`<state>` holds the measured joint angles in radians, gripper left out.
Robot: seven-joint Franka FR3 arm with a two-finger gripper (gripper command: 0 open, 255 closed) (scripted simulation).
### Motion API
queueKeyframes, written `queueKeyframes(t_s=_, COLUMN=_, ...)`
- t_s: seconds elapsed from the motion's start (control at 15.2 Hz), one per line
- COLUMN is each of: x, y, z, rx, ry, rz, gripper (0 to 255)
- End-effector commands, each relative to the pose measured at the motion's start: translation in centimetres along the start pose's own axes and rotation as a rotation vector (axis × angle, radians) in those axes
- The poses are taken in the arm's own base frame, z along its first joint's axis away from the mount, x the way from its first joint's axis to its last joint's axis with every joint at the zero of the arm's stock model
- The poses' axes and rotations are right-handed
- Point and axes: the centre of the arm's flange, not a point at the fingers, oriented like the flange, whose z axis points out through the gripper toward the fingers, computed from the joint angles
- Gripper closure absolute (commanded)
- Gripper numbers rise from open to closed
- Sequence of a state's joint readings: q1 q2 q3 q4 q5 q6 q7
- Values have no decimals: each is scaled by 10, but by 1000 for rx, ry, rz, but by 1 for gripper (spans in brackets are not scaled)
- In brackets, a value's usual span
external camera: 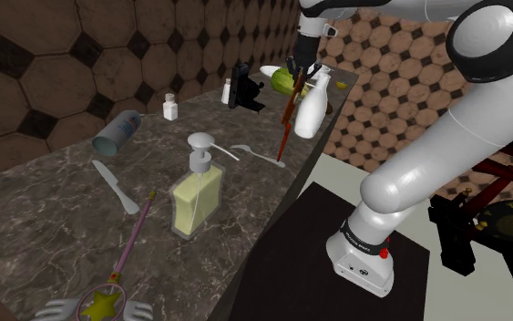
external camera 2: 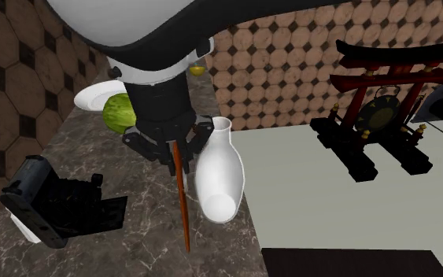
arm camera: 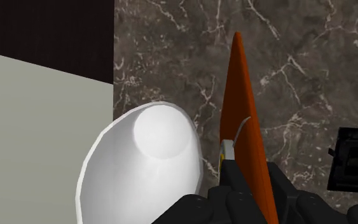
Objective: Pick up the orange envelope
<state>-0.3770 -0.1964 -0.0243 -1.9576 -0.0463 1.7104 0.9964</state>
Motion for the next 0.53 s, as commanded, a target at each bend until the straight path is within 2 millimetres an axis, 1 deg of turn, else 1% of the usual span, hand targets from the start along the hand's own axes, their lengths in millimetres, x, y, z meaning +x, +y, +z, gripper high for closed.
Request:
queueKeyframes(t_s=0.0, x=-1, y=0, z=-12, rx=0, ry=0, rz=0, gripper=255)
queueKeyframes(t_s=0.33, x=-1, y=2, z=-38, rx=0, ry=0, rz=0, gripper=255)
queueKeyframes(t_s=0.46, x=-1, y=2, z=-39, rx=0, ry=0, rz=0, gripper=255)
